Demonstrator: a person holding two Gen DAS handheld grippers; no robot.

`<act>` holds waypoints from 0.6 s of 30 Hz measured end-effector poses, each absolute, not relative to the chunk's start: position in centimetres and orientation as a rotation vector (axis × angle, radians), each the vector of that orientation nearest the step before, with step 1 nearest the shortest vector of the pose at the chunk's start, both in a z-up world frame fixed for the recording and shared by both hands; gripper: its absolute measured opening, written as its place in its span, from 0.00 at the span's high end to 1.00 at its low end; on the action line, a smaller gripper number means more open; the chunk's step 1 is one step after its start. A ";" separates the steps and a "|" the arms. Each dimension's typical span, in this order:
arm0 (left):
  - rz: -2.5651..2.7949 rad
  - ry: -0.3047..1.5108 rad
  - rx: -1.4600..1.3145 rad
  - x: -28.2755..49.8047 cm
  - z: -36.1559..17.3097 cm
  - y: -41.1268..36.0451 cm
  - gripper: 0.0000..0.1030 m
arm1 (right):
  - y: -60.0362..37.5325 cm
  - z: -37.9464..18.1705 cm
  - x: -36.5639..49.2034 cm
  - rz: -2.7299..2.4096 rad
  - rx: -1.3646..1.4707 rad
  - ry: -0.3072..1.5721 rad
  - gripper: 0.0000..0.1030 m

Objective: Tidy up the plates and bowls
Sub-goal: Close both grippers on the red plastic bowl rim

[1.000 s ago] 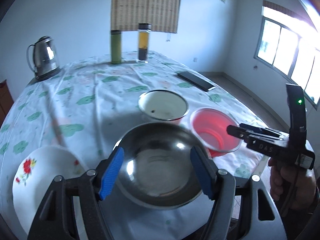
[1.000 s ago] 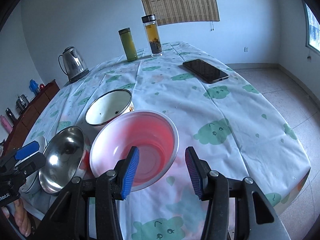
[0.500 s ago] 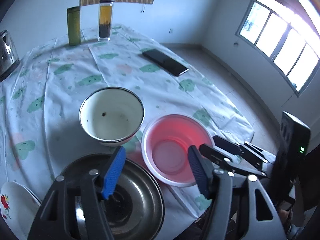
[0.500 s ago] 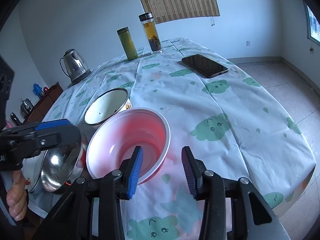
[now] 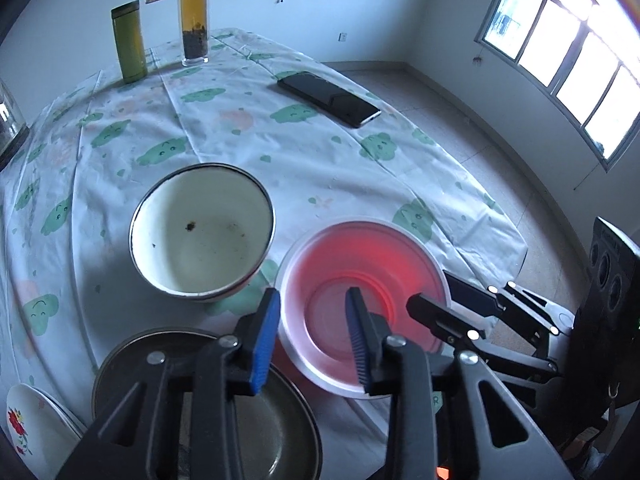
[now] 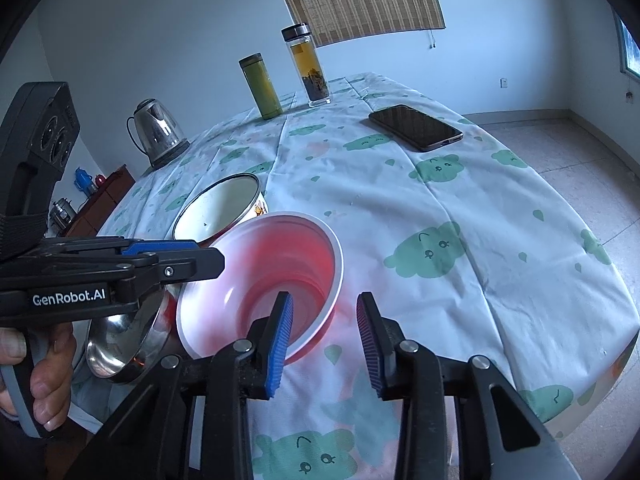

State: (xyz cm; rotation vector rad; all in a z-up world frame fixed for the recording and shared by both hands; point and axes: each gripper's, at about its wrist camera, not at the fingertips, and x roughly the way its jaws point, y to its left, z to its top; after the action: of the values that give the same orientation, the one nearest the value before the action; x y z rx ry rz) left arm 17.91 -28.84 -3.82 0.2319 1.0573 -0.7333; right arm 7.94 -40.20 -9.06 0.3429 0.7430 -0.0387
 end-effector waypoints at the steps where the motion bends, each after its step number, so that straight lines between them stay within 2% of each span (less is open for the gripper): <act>1: -0.725 1.051 0.233 18.0 -3.8 -28.8 0.69 | -40.3 -9.1 8.0 -0.039 0.345 0.745 0.65; 7: -0.739 1.066 0.242 18.3 -4.4 -29.2 0.69 | -40.2 -9.2 8.1 -0.039 0.342 0.751 0.66; 9: -0.743 1.072 0.256 18.2 -4.8 -29.6 0.69 | -40.1 -9.1 8.1 -0.036 0.340 0.749 0.71; 11: -0.743 1.073 0.254 18.2 -4.9 -29.6 0.69 | -40.1 -9.2 8.1 -0.037 0.340 0.747 0.72; 13: -0.741 1.076 0.252 18.3 -5.1 -29.6 0.74 | -40.3 -9.3 8.0 -0.039 0.350 0.743 0.77; 18: -0.734 1.075 0.249 18.3 -5.4 -29.6 0.82 | -40.6 -9.4 7.7 -0.041 0.365 0.736 0.79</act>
State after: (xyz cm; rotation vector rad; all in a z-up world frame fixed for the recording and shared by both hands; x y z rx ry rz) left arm 18.28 -29.55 -5.44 0.2491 1.0746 -0.7338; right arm 7.74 -40.60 -9.36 0.3654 0.7356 -0.0413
